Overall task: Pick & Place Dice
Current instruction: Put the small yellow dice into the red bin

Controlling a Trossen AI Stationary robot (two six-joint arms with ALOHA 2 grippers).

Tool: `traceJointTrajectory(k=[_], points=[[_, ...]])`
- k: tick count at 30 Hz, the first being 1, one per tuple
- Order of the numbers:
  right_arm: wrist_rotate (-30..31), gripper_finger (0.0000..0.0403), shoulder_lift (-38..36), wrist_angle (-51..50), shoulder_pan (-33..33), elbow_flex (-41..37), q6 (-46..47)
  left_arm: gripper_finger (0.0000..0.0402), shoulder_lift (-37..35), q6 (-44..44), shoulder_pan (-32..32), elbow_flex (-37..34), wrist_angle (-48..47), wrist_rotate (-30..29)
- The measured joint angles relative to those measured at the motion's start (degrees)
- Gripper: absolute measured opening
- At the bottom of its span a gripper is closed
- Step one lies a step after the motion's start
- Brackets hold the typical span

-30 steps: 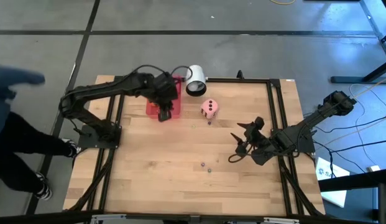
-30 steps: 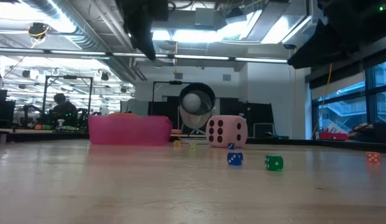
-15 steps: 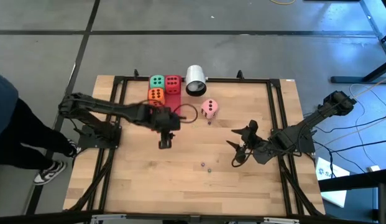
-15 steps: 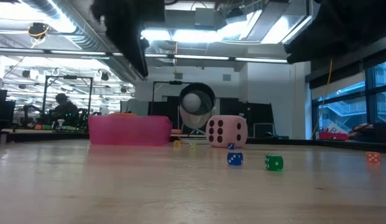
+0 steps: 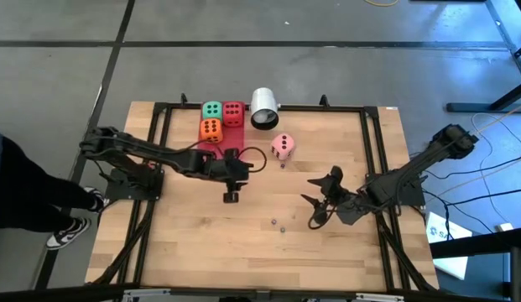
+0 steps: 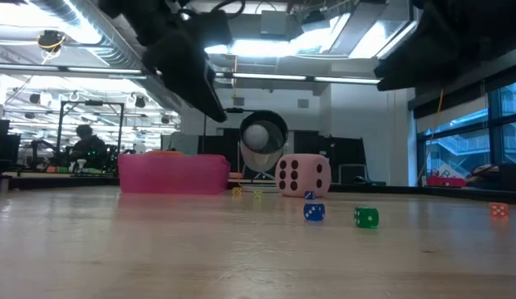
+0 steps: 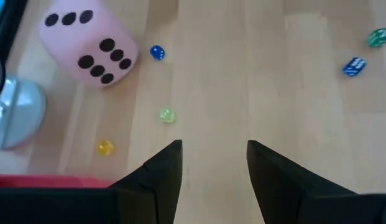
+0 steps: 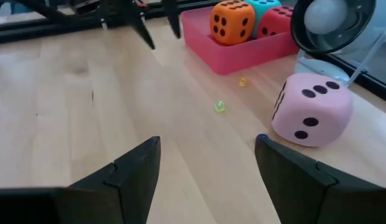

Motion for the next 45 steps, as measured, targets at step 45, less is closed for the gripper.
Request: traceJointTrajectory(k=[45], points=[[0.05,0.0261,2.05,-0.82,-6.16,0.00,-5.31,0.0173,23.82,18.30,23.18,16.24,-7.33,10.73]])
